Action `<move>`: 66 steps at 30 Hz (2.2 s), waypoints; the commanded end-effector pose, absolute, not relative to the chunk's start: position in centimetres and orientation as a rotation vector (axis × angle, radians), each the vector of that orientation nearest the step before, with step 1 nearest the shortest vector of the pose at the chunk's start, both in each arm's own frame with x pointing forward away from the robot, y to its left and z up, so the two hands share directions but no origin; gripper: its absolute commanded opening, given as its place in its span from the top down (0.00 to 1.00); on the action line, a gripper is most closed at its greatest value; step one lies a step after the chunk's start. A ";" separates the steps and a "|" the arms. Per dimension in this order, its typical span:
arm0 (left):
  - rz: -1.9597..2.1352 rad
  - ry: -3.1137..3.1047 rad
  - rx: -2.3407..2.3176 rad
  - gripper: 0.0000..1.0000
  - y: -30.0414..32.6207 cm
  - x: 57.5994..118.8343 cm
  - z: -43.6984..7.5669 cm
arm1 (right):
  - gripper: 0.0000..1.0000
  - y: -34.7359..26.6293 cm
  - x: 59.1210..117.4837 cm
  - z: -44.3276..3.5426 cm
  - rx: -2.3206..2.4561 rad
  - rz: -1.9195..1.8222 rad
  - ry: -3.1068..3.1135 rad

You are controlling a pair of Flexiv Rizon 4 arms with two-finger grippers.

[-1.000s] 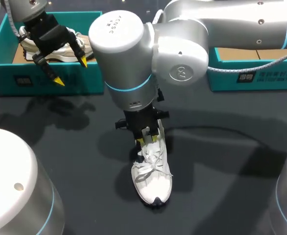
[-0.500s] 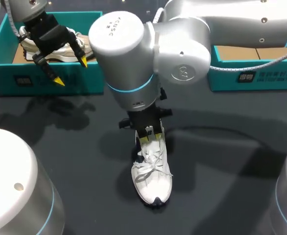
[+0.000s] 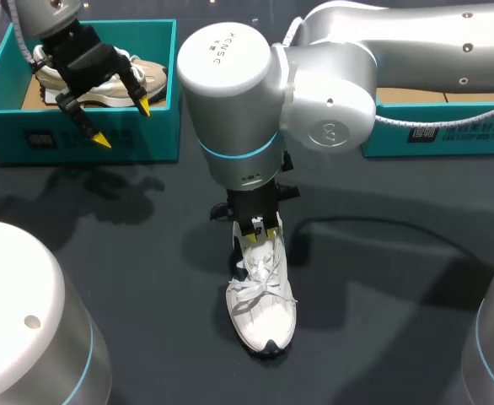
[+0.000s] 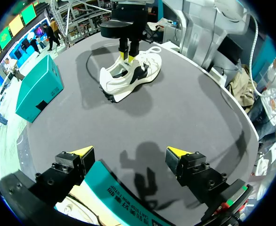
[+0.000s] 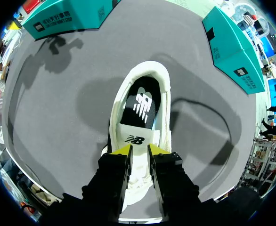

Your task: Take the shoe out of the shoebox, open the shoe tongue, remove and reinsert the insole, then place the shoe into the shoebox

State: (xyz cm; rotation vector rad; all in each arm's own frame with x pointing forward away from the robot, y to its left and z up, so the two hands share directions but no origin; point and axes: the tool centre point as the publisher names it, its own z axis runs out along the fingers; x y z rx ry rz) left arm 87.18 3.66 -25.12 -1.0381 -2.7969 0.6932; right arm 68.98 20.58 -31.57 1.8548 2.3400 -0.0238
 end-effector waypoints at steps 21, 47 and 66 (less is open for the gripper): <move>0.690 -2.798 -1.040 0.00 3.7 87.2 -25.1 | 0.00 20.5 71.1 -24.7 0.541 0.342 2.933; 0.690 -2.798 -1.040 0.00 3.7 87.2 -25.1 | 0.00 21.4 73.3 -25.8 0.242 0.118 2.915; 0.690 -2.798 -1.040 0.00 3.7 87.2 -25.1 | 0.00 20.4 77.2 -29.7 0.078 0.026 2.885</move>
